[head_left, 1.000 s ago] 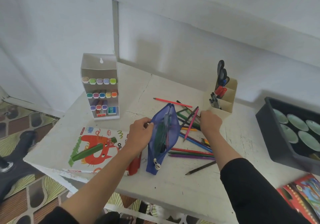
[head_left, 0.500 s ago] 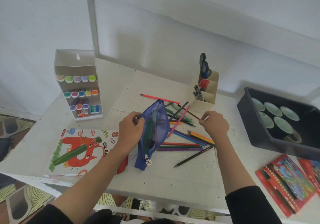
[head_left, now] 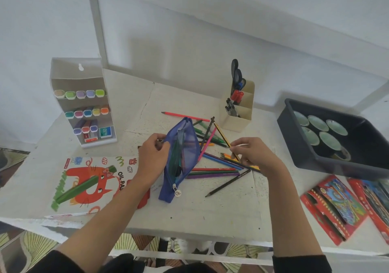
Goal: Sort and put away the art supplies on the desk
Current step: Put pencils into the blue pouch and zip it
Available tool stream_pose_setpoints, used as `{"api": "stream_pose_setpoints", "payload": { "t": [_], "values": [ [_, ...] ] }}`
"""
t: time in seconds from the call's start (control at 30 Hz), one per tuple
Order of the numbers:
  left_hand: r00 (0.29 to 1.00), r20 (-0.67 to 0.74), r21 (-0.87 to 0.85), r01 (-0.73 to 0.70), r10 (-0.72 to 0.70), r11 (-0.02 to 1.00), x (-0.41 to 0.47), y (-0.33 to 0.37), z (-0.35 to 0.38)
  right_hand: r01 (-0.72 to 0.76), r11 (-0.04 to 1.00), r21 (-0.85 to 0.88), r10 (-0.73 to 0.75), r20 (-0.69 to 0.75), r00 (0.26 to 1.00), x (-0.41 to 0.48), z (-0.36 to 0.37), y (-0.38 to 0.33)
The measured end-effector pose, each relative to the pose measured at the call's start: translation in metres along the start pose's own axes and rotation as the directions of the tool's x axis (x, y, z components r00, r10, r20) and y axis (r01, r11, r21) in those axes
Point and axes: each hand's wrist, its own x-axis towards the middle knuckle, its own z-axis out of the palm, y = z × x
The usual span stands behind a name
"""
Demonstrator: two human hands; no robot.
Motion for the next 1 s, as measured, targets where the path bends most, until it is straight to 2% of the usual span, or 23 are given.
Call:
{"api": "stream_pose_setpoints", "payload": {
  "t": [0.1, 0.2, 0.27, 0.33, 0.4, 0.5, 0.63, 0.7, 0.77, 0.87, 1.0],
  "values": [
    [1.000, -0.013, -0.002, -0.010, 0.010, 1.000, -0.001, 0.001, 0.000, 0.087, 0.994, 0.059, -0.095, 0.155, 0.983, -0.014, 0.009, -0.011],
    [1.000, -0.018, -0.012, -0.019, 0.019, 1.000, -0.002, 0.002, 0.000, 0.148, 0.983, 0.112, -0.176, 0.304, 0.936, -0.025, 0.020, -0.022],
    [1.000, -0.014, -0.017, -0.020, 0.019, 1.000, -0.002, 0.001, 0.000, 0.159, 0.986, 0.056, -0.169, 0.392, 0.904, -0.029, 0.029, -0.028],
    [1.000, -0.007, -0.019, -0.016, 0.016, 1.000, -0.002, 0.000, -0.001, 0.175, 0.984, -0.041, -0.143, 0.411, 0.900, -0.028, 0.045, -0.033],
    [1.000, 0.004, -0.015, -0.012, 0.013, 1.000, -0.002, -0.001, -0.001, 0.161, 0.987, -0.018, -0.144, 0.360, 0.922, -0.025, 0.064, -0.038],
    [1.000, -0.003, -0.004, -0.014, 0.014, 1.000, 0.000, -0.003, -0.002, 0.163, 0.977, 0.138, -0.194, 0.245, 0.950, -0.019, 0.086, -0.041],
    [1.000, -0.015, -0.002, 0.004, -0.004, 1.000, 0.002, -0.006, -0.007, 0.202, 0.958, 0.203, -0.187, -0.091, 0.978, 0.006, 0.077, -0.035],
    [1.000, -0.011, 0.004, 0.007, -0.007, 1.000, 0.002, -0.006, -0.009, 0.177, 0.980, 0.088, -0.150, -0.251, 0.956, 0.026, 0.065, -0.020],
    [1.000, 0.000, 0.007, 0.004, -0.004, 1.000, 0.002, -0.006, -0.008, 0.099, 0.987, -0.123, -0.133, -0.316, 0.939, 0.049, 0.052, -0.001],
    [1.000, -0.001, 0.008, 0.010, -0.010, 1.000, 0.003, -0.007, -0.010, -0.022, 0.866, -0.500, -0.106, -0.225, 0.969, 0.079, 0.041, 0.020],
    [1.000, 0.003, 0.006, 0.031, -0.031, 1.000, 0.004, -0.006, -0.012, -0.057, 0.704, -0.707, -0.114, -0.192, 0.975, 0.099, 0.041, 0.035]
  ]
}}
